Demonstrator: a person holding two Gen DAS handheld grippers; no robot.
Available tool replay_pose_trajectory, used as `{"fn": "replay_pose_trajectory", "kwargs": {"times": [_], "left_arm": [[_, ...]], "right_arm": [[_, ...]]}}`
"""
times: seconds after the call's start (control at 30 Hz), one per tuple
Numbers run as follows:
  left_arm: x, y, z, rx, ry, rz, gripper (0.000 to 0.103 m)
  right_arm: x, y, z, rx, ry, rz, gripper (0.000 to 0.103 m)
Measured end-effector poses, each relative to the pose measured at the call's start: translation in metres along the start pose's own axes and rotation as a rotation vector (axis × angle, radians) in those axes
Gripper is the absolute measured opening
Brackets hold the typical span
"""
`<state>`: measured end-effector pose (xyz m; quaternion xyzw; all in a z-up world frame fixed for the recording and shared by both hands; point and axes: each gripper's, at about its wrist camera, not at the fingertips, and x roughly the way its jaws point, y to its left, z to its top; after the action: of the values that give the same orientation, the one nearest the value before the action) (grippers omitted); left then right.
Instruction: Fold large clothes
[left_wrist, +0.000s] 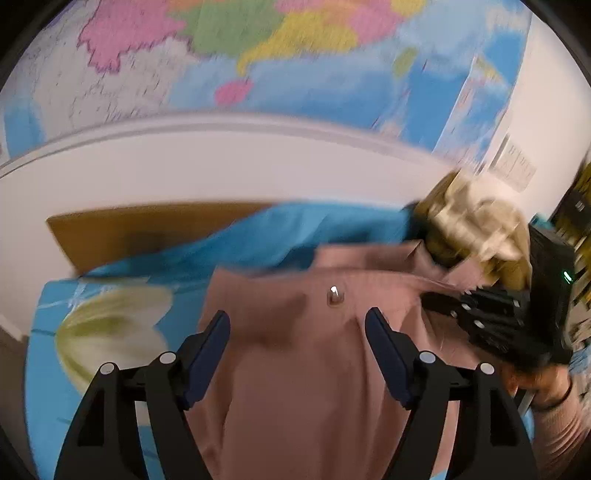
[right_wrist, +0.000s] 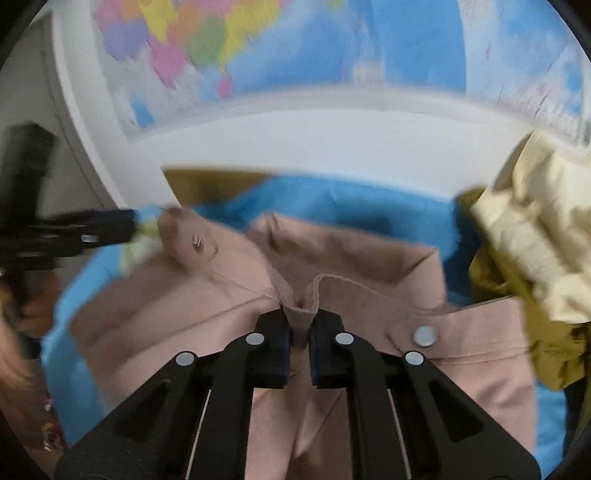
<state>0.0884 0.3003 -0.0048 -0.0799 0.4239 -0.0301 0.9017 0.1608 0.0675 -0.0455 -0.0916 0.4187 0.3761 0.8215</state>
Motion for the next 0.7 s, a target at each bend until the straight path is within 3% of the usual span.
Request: {"fn": "replay_pose_trajectory", "kwargs": {"times": [0.1, 0.17, 0.3, 0.37, 0.5, 0.6, 0.7], "left_arm": [[0.012, 0.004, -0.022, 0.013, 0.084, 0.019, 0.075], [0.009, 0.009, -0.039, 0.011, 0.104, 0.003, 0.079], [-0.013, 0.018, -0.068, -0.019, 0.072, -0.074, 0.087], [-0.023, 0.02, -0.081, -0.038, 0.056, -0.107, 0.093], [-0.025, 0.014, -0.111, 0.001, 0.068, -0.115, 0.094], [-0.011, 0.008, -0.123, -0.007, 0.098, -0.129, 0.093], [-0.002, 0.002, -0.123, -0.017, 0.077, -0.1, 0.075]], "right_arm": [[0.006, -0.008, -0.006, 0.024, 0.021, -0.014, 0.027], [-0.022, -0.015, -0.009, 0.042, -0.056, -0.008, 0.056], [-0.102, -0.035, -0.04, 0.053, -0.214, 0.012, 0.068], [-0.131, -0.051, -0.068, 0.085, -0.252, 0.004, 0.082], [-0.156, -0.074, -0.133, 0.191, -0.221, -0.051, 0.089], [-0.143, -0.091, -0.171, 0.259, -0.142, -0.018, 0.091], [-0.129, -0.095, -0.183, 0.244, -0.105, -0.03, 0.085]]}}
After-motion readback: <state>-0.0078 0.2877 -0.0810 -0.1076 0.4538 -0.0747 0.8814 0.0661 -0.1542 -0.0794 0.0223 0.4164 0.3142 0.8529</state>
